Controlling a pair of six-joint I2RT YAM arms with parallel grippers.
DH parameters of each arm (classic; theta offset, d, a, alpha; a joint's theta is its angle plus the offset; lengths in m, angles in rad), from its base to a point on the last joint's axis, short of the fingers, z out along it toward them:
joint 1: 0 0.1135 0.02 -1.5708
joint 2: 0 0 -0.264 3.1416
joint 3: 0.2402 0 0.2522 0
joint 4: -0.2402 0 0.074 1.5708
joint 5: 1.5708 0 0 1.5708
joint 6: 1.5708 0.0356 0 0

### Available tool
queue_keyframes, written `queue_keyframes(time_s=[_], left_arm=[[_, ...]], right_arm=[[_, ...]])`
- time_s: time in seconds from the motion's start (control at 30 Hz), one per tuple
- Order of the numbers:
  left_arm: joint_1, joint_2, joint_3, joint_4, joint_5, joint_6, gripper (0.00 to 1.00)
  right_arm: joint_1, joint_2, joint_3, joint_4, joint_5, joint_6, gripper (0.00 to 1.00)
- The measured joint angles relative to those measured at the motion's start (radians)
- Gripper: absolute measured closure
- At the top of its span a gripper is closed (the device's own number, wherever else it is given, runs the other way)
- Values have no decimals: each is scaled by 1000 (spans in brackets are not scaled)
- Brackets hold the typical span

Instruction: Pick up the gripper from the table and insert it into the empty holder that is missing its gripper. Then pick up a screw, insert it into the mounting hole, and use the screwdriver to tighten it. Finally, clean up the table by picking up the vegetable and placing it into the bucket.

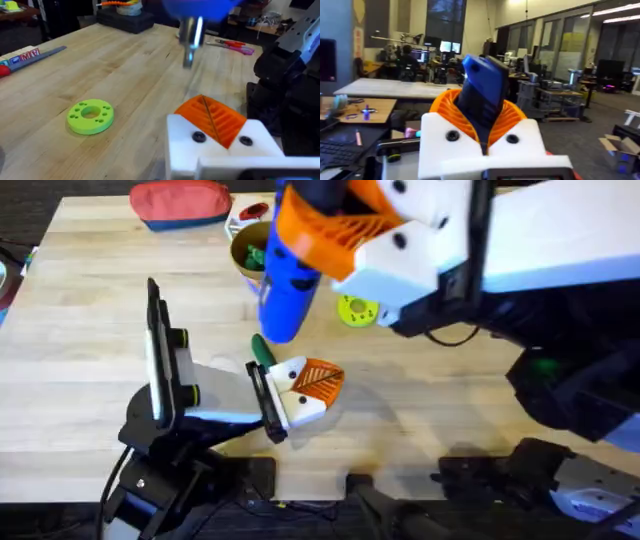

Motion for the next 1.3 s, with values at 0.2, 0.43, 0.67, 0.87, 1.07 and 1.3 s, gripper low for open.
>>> queue_keyframes(time_s=[0.2,0.43,0.67,0.87,1.07,1.3], left_arm=[[0,0,0,0,0,0,983],[0,0,0,0,0,0,983],[0,0,0,0,0,0,983],[0,0,0,0,0,0,983],[0,0,0,0,0,0,983],[0,0,0,0,0,0,983]], right_arm=[[-124,-15,0,-105,1,-97,995],[-306,69,0,-346,202,-489,995],[-436,233,0,-351,406,-942,995],[-482,435,0,-364,537,-1284,995],[-494,593,0,-387,580,-1414,995],[-493,647,2,-438,586,-1463,871]])
